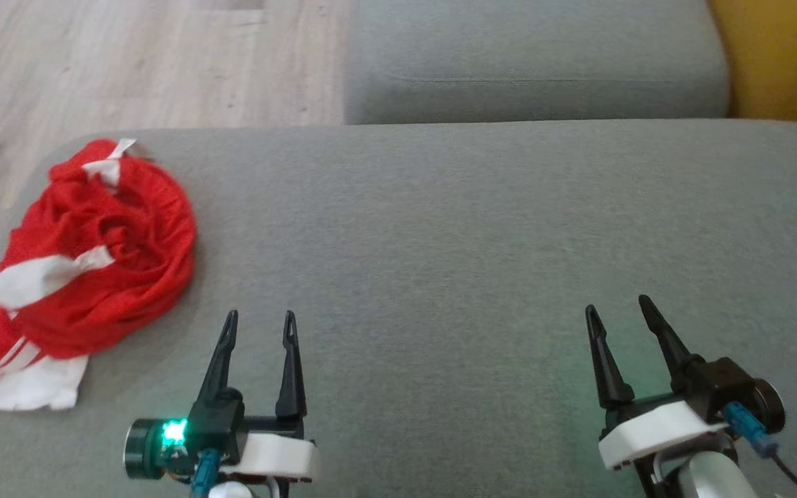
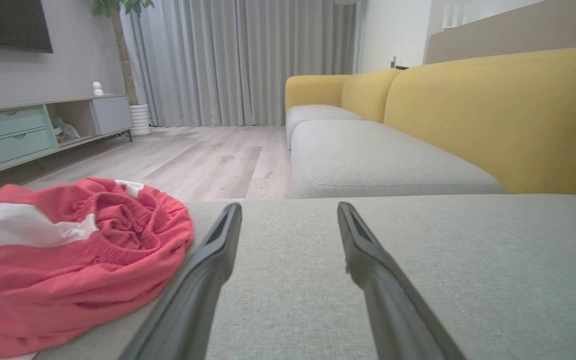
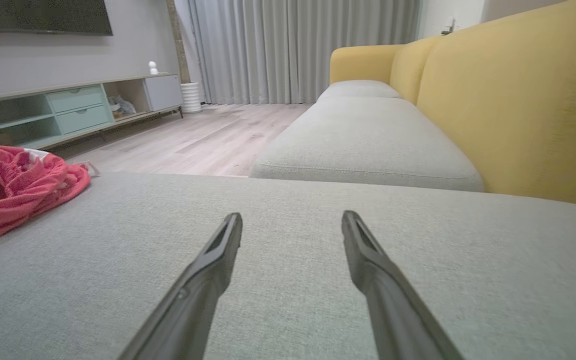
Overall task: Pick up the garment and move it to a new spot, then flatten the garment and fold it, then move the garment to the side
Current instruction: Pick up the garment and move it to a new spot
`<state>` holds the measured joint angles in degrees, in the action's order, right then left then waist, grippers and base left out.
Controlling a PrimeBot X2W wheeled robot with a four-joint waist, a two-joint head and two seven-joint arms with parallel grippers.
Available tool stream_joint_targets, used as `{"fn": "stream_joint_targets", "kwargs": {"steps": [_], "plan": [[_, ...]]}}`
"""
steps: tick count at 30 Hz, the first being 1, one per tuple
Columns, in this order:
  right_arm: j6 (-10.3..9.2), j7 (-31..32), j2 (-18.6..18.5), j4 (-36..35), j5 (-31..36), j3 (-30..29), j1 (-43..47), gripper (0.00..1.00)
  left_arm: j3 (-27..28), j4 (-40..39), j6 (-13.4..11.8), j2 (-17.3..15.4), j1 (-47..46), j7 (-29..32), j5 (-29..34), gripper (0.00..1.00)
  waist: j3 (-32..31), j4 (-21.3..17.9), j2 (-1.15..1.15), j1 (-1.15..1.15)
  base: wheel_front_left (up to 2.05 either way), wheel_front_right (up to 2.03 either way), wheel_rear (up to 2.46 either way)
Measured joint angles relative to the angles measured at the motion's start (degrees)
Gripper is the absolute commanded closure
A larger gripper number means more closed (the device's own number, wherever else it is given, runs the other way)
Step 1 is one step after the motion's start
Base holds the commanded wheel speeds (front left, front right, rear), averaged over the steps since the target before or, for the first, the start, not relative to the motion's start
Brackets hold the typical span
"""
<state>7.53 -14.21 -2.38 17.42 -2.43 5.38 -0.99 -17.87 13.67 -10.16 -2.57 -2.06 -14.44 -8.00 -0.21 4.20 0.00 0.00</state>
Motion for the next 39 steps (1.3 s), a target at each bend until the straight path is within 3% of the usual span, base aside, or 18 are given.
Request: {"fn": "stream_joint_targets", "kwargs": {"steps": [7, 17, 22, 24, 27, 32, 35, 39], "plan": [[0.00, 0.0, 0.0, -0.3, 0.6, -0.4, -0.7, 0.00, 0.0, -0.1, -0.7, 0.0, -0.1, 0.0, 0.0, 0.00, 0.8, 6.6, 0.00, 0.00, 0.00, 0.00, 0.00], [0.00, 0.0, 0.0, -0.4, 2.3, -2.0, -0.9, 0.00, 0.7, -1.7, -1.0, -0.1, -0.4, 0.0, -0.9, 0.00, 2.3, 19.6, 0.00, 0.00, 0.00, 0.00, 0.00], [0.00, 0.0, 0.0, -0.4, 3.1, -2.3, -0.9, 0.00, 1.4, -3.5, -2.5, -0.1, -0.3, 0.0, -0.9, 0.00, 3.5, 24.3, 0.00, 0.00, 0.00, 0.00, 0.00], [0.00, 0.0, 0.0, -0.4, 3.8, -2.4, -1.1, 0.00, 1.9, -4.9, -3.7, -0.1, -0.3, 0.0, -0.7, 0.00, 4.4, 25.3, 0.00, 0.00, 0.00, 0.00, 0.00], [0.00, 0.0, 0.0, -0.6, 5.7, -3.0, -2.3, 0.00, 2.2, -8.5, -5.6, -0.1, -1.3, 0.0, 4.5, 0.00, 7.0, 25.9, 0.00, 0.00, 0.00, 0.00, 0.00], [0.00, -0.1, 0.0, -1.0, 8.3, -3.4, -3.6, 0.00, 2.8, -11.5, -6.0, -0.3, -6.1, 0.0, 7.1, 0.00, 10.3, 25.8, 0.00, 0.00, 0.00, 0.00, 0.00], [0.00, -0.1, -0.2, -1.9, 10.3, -3.8, -5.0, 0.00, 3.8, -12.3, -5.2, -0.9, -12.5, -0.3, 7.1, 0.00, 13.2, 25.4, 0.00, 0.01, 0.00, 0.00, 0.00], [0.00, -0.2, -2.3, -3.1, 11.2, -3.8, -7.6, 0.00, 5.3, -8.6, -1.9, -2.5, -24.6, -0.3, 6.9, 0.00, 17.4, 24.6, 0.00, 0.02, 0.00, 0.00, 0.00]]}}
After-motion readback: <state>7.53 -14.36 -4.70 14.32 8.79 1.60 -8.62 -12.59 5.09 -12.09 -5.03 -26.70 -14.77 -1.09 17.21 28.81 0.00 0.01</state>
